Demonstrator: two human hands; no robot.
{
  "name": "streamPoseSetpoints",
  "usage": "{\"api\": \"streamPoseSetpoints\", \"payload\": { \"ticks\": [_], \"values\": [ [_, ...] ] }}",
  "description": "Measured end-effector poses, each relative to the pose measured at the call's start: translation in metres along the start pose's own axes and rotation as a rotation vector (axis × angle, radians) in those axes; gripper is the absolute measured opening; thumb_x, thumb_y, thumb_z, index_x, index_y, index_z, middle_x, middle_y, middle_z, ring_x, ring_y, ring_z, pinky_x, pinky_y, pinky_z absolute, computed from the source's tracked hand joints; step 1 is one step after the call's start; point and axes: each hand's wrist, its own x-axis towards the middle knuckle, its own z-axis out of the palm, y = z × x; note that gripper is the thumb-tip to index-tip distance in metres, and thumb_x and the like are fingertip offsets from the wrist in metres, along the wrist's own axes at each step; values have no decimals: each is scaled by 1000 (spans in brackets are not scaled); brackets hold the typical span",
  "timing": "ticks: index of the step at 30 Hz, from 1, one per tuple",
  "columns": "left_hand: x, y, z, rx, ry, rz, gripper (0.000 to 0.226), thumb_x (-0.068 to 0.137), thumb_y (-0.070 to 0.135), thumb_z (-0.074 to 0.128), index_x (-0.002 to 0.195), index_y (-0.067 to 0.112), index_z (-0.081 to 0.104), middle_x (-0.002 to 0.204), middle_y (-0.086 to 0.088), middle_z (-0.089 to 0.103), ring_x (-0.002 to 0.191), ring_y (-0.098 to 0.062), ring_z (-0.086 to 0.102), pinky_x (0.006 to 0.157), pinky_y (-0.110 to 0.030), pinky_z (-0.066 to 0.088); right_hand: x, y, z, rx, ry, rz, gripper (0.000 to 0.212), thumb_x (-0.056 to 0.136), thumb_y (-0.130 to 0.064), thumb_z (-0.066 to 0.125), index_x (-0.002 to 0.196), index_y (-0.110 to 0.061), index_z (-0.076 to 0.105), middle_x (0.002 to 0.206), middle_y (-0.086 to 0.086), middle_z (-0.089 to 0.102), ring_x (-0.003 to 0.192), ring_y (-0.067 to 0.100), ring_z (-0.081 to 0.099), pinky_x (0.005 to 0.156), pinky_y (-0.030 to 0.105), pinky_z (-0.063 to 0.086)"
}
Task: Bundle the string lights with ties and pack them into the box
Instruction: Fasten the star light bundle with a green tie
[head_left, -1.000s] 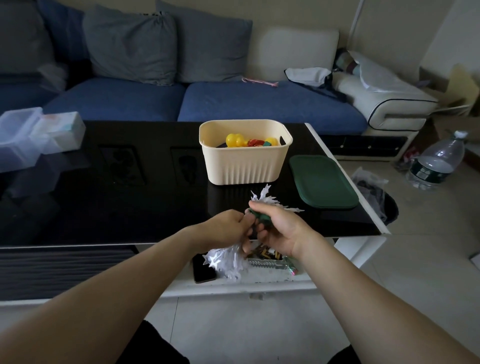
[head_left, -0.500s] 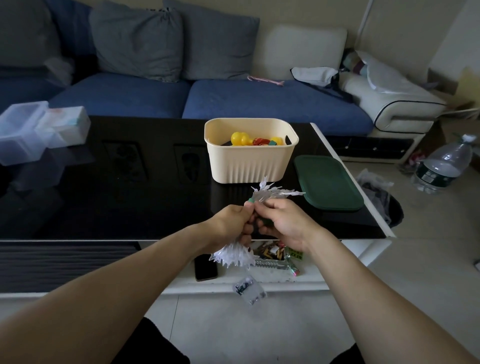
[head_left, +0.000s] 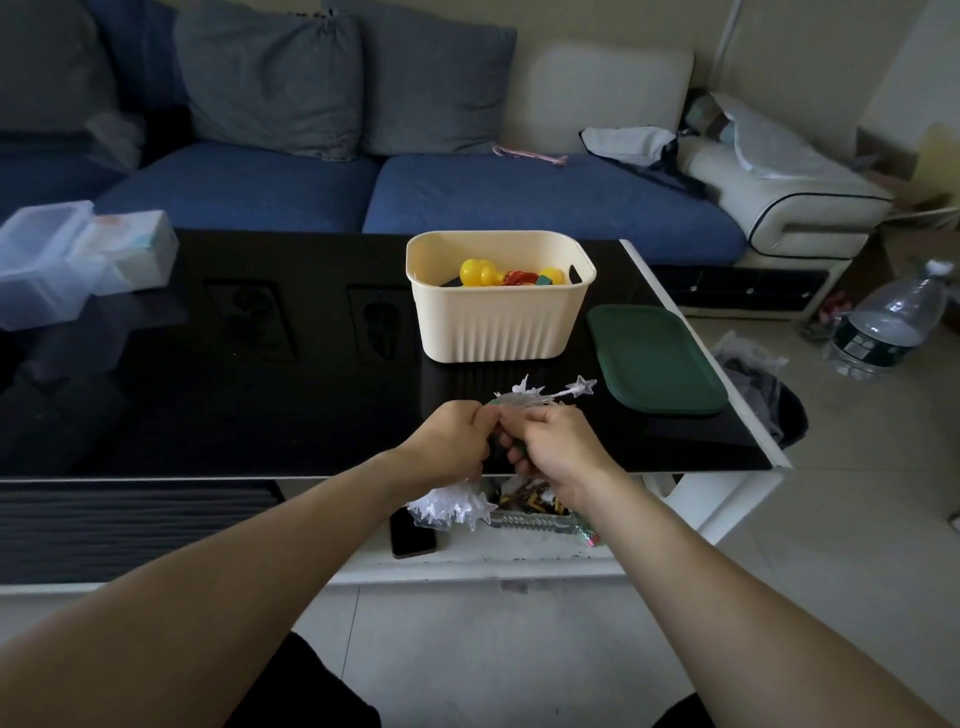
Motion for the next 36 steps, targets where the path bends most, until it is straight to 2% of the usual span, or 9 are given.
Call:
{"api": "streamPoseSetpoints", "payload": {
  "ticks": [4, 9, 13, 17, 21, 26, 29, 32, 36],
  "values": [
    [-1, 0, 0, -86, -12, -13, 34, 105, 21, 39, 78, 8, 54, 56, 1, 45, 50, -13, 41, 50, -27, 41, -2, -4, -2, 118, -102, 96, 17, 101, -13, 59, 89, -5, 69, 65, 1, 58, 54, 10, 48, 45, 19, 40],
    [-3, -2, 0, -111, -49, -14, 25, 105, 22, 40, 85, 10, 48, 60, 1, 45, 49, -10, 40, 50, -26, 41, -2, -5, -3, 197, -163, 162, 25, 102, -11, 56, 78, -10, 63, 66, 2, 56, 52, 9, 46, 41, 16, 36],
    [-2, -2, 1, -157, -32, -36, 21, 105, 22, 41, 89, 11, 47, 64, 0, 49, 49, -10, 42, 51, -28, 42, -3, -3, -1, 213, -153, 166, 25, 100, -14, 60, 76, -10, 63, 66, 2, 56, 51, 8, 45, 40, 17, 34],
    [-2, 2, 0, -226, -38, -44, 27, 105, 21, 40, 87, 8, 55, 65, -3, 56, 51, -12, 43, 52, -30, 41, -4, -3, -2, 213, -76, 170, 26, 93, -25, 72, 72, -10, 64, 58, -1, 56, 48, 7, 43, 39, 16, 31],
    [-1, 7, -3, -305, -38, -86, 36, 102, 23, 42, 69, 12, 49, 48, 4, 41, 48, -15, 34, 50, -30, 37, -5, -7, -9, 197, -68, 131, 22, 91, -24, 74, 74, -10, 67, 59, -2, 57, 48, 7, 44, 39, 16, 34],
    [1, 4, -6, -299, -23, -154, 31, 99, 23, 46, 71, 10, 49, 50, 0, 34, 47, -17, 32, 50, -30, 36, -4, -10, -21, 98, -153, 126, 13, 94, -12, 68, 82, -10, 72, 67, 1, 66, 55, 9, 53, 46, 19, 42],
    [-1, 5, -6, -269, -58, -138, 31, 99, 22, 45, 70, 11, 45, 51, 0, 32, 47, -17, 32, 51, -31, 38, -4, -4, -19, 36, -85, 112, 13, 90, -22, 75, 86, -9, 76, 62, -3, 64, 51, 7, 51, 45, 20, 39],
    [-3, 8, -5, -308, -105, -147, 30, 101, 23, 42, 78, 6, 52, 48, 1, 31, 44, -15, 32, 51, -31, 38, -4, -4, -21, 30, -33, 101, 22, 86, -30, 79, 85, -8, 77, 59, -5, 62, 48, 5, 48, 43, 18, 36],
    [-5, 10, -6, -274, -126, -117, 38, 103, 23, 40, 81, 1, 62, 47, 2, 32, 45, -15, 32, 50, -29, 38, -5, -9, -23, 182, -104, 148, 21, 93, -27, 72, 75, -14, 72, 59, -4, 61, 49, 5, 43, 39, 14, 34]
  ]
}}
